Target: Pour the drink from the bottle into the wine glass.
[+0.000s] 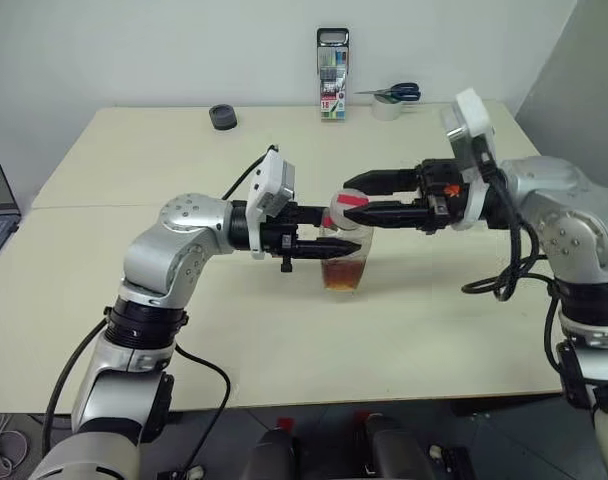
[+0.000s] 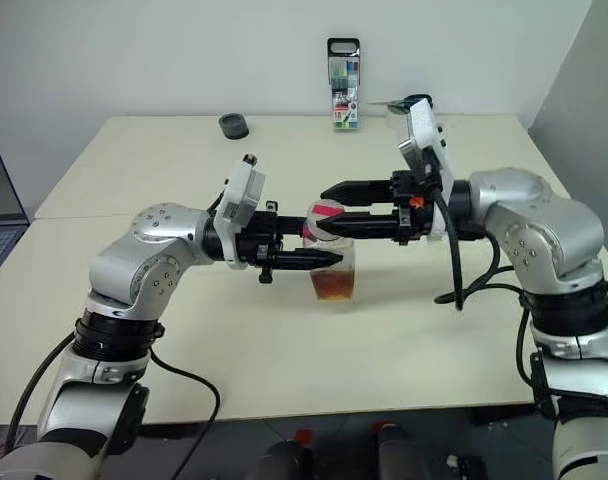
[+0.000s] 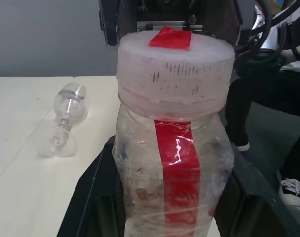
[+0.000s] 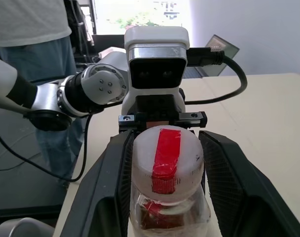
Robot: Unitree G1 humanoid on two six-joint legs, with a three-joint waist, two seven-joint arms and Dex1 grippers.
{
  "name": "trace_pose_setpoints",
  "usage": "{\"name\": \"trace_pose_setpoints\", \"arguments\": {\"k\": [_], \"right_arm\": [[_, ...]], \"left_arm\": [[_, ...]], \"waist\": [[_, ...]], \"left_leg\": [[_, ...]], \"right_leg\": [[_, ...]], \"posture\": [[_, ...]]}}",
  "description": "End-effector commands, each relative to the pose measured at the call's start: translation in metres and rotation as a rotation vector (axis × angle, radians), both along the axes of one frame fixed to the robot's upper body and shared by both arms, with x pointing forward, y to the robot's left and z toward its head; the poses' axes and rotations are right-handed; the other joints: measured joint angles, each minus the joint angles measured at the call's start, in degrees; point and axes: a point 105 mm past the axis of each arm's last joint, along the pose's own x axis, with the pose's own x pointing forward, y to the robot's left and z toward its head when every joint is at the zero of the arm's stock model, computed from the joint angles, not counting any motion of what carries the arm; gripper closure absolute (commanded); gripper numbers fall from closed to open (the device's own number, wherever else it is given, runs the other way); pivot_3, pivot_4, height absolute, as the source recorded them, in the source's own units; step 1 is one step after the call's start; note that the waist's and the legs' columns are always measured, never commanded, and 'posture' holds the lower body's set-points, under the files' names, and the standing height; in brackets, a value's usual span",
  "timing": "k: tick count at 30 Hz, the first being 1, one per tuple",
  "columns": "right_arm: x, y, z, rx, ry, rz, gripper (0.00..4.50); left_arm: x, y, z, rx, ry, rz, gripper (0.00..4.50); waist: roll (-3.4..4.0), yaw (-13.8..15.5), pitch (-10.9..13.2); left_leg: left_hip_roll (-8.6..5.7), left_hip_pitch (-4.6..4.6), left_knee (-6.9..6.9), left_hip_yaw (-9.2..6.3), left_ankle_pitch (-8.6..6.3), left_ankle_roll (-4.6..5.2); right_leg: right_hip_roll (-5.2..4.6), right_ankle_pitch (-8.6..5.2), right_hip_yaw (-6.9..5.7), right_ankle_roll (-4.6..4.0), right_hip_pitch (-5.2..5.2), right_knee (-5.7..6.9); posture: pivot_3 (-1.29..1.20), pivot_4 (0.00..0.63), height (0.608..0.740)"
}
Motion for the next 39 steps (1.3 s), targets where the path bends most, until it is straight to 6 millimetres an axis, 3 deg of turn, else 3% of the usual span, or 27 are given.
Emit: {"name": "trace_pose_setpoints", "arguments": {"k": [1,5,8,12,19,28,36,39], "right_arm": [[0.007,-0.019,0.005,-0.021,-0.020,-0.109,1.37],[-0.004,-0.043,0.007,-0.021,-0.013,-0.219,0.01],[-0.019,-0.046,0.005,0.004,0.003,-0.278,0.01],[-0.030,-0.030,0.008,0.132,0.005,-0.367,0.01],[-0.030,-0.004,0.004,0.221,-0.065,-0.507,0.01],[-0.024,0.001,0.000,0.235,-0.096,-0.559,0.01],[-0.026,0.000,-0.005,0.205,-0.105,-0.528,2.60],[-0.027,0.000,-0.005,0.209,-0.103,-0.515,2.66]], "left_arm": [[-0.014,-0.010,0.021,-0.061,-0.094,-0.088,2.69],[-0.009,-0.007,0.016,-0.084,-0.079,-0.033,2.69],[-0.004,-0.007,0.015,-0.110,-0.072,0.012,2.69],[0.002,-0.009,0.011,-0.122,-0.081,0.053,2.69],[0.007,-0.011,0.011,-0.132,-0.081,0.080,2.69],[0.007,-0.014,0.011,-0.129,-0.086,0.074,2.69],[0.007,-0.013,0.011,-0.124,-0.089,0.082,2.69],[0.007,-0.012,0.011,-0.123,-0.092,0.087,2.69]], "waist": [[-0.01,0.2,0.0],[-0.03,0.5,0.0],[-0.03,0.4,0.0],[-0.03,-0.1,0.0],[-0.02,0.1,0.0],[-0.02,0.1,0.0],[-0.02,0.1,0.0],[-0.02,0.1,0.0]], "left_leg": [[0.00,-0.04,0.01,-0.03,0.02,-0.04],[0.00,-0.11,0.01,-0.12,0.03,-0.06],[-0.01,-0.11,-0.02,-0.08,0.03,-0.06],[0.05,-0.02,-0.04,-0.04,0.03,-0.05],[0.00,0.02,0.03,-0.03,0.04,-0.06],[0.00,0.00,0.02,-0.04,0.04,-0.06],[0.01,0.00,0.02,-0.02,0.04,-0.05],[0.01,0.00,0.02,-0.02,0.04,-0.05]], "right_leg": [[-0.04,0.00,0.04,0.00,-0.01,-0.04],[-0.11,0.00,0.04,0.00,-0.01,-0.14],[-0.14,0.00,0.09,0.00,-0.04,-0.12],[-0.08,0.00,0.16,0.00,-0.04,0.03],[-0.06,0.00,0.17,0.00,-0.04,0.18],[-0.06,0.00,0.16,0.00,-0.04,0.13],[-0.04,0.00,0.17,0.00,-0.04,0.13],[-0.04,0.00,0.17,0.00,-0.04,0.13]], "posture": [[0.00,0.150,0.740],[0.00,0.150,0.740],[0.00,0.150,0.740],[0.00,0.150,0.740],[0.00,0.150,0.740],[0.00,0.150,0.740],[0.00,0.150,0.740],[0.00,0.150,0.740]]}}
